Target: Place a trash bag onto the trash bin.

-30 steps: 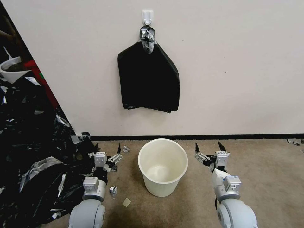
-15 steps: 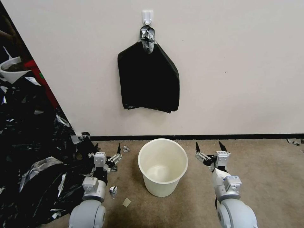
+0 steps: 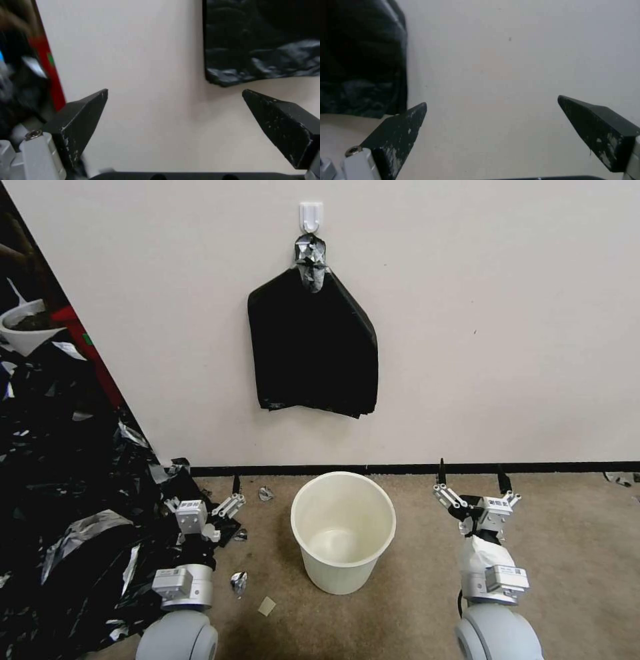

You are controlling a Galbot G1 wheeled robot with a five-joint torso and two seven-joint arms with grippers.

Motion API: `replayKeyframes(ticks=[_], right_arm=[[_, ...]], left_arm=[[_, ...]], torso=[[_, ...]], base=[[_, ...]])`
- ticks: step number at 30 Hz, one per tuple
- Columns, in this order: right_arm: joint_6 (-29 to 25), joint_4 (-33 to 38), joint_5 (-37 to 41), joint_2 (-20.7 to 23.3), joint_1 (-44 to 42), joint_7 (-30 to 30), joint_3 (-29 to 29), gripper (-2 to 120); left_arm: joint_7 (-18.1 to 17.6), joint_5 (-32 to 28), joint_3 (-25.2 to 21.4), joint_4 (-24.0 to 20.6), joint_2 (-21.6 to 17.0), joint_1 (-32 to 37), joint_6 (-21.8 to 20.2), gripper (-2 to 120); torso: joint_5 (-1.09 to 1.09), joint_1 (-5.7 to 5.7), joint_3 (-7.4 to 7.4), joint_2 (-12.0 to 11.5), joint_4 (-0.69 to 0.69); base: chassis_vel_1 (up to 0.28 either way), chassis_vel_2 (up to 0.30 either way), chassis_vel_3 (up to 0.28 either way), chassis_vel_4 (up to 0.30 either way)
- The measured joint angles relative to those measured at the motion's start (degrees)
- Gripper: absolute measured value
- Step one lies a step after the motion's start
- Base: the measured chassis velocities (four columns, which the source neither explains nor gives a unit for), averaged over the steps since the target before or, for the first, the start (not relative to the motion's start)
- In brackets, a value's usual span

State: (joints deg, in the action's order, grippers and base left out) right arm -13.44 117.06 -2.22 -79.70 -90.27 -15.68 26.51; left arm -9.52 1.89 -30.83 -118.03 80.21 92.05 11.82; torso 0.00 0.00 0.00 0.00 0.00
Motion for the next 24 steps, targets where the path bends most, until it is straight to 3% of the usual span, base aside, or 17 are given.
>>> replayKeyframes(ticks=[2,4,7,9,12,13,15,18,20,24], right_arm=[[-1.39,-0.94,-1.53,0.44,0.34,4.38,0.3,100],[-3.4,-2.02,-3.22,0.97,0.9,7.79,0.92,100],[-7.92,-4.9,-4.12,3.1,3.44,15.44,2.0,100],[-8.48,-5.46,-2.56,3.67,4.22,16.86,1.93,100],[-7.01,-6.4,14.76,5.59,7.48,16.26,-2.29,100],[-7.01,-6.4,14.76,5.59,7.48,16.26,-2.29,100],[-4.38,-6.4,25.01,5.79,10.41,13.26,-5.28,100],[-3.59,-6.84,30.46,5.8,13.28,12.21,-7.14,100],[-3.65,-9.18,39.87,5.7,20.59,11.35,-11.52,100],[-6.47,-13.77,50.16,4.83,30.03,15.05,-16.75,100]], left_arm=[[0.93,4.46,-2.24,0.98,0.13,-0.35,2.63,100],[1.49,5.15,-2.89,1.18,0.04,-0.44,3.44,100],[3.96,0.47,-2.81,1.23,-0.6,-0.58,3.87,100],[4.72,-2.15,-2.36,1.23,-0.74,-0.6,3.87,100],[5.52,-11.63,-0.47,0.5,-1.0,-0.5,2.36,100],[5.52,-11.63,-0.47,0.5,-1.0,-0.5,2.36,100],[5.33,-13.77,-0.12,0.2,-0.99,-0.27,1.64,100],[5.1,-13.98,-0.14,0.18,-0.98,-0.06,1.49,100],[4.74,-13.38,-0.46,0.18,-1.0,0.58,1.47,100],[4.3,-12.17,-0.73,-0.04,-1.0,1.45,1.51,100]], torso=[[0.0,0.0,0.0,0.0,0.0],[0.0,0.0,0.0,0.0,0.01],[0.01,0.0,0.0,0.0,0.01],[0.01,0.0,0.0,0.0,0.01],[0.01,0.0,0.0,0.0,0.0],[0.01,0.0,0.0,0.0,0.0],[0.0,0.0,0.0,0.0,-0.01],[0.01,0.0,0.0,0.0,0.0],[0.02,0.0,0.01,-0.01,0.01],[0.0,0.01,0.02,-0.01,-0.02]], base=[[0.0,0.0,0.0,0.0],[0.0,0.0,0.0,0.0],[0.0,0.0,0.0,0.0],[0.0,0.0,0.0,0.0],[0.0,0.0,0.0,0.0],[0.0,0.0,0.0,0.0],[0.0,0.0,0.0,0.0],[0.0,0.0,0.0,0.0],[0.0,0.0,0.0,0.0],[0.0,0.0,0.0,0.0]])
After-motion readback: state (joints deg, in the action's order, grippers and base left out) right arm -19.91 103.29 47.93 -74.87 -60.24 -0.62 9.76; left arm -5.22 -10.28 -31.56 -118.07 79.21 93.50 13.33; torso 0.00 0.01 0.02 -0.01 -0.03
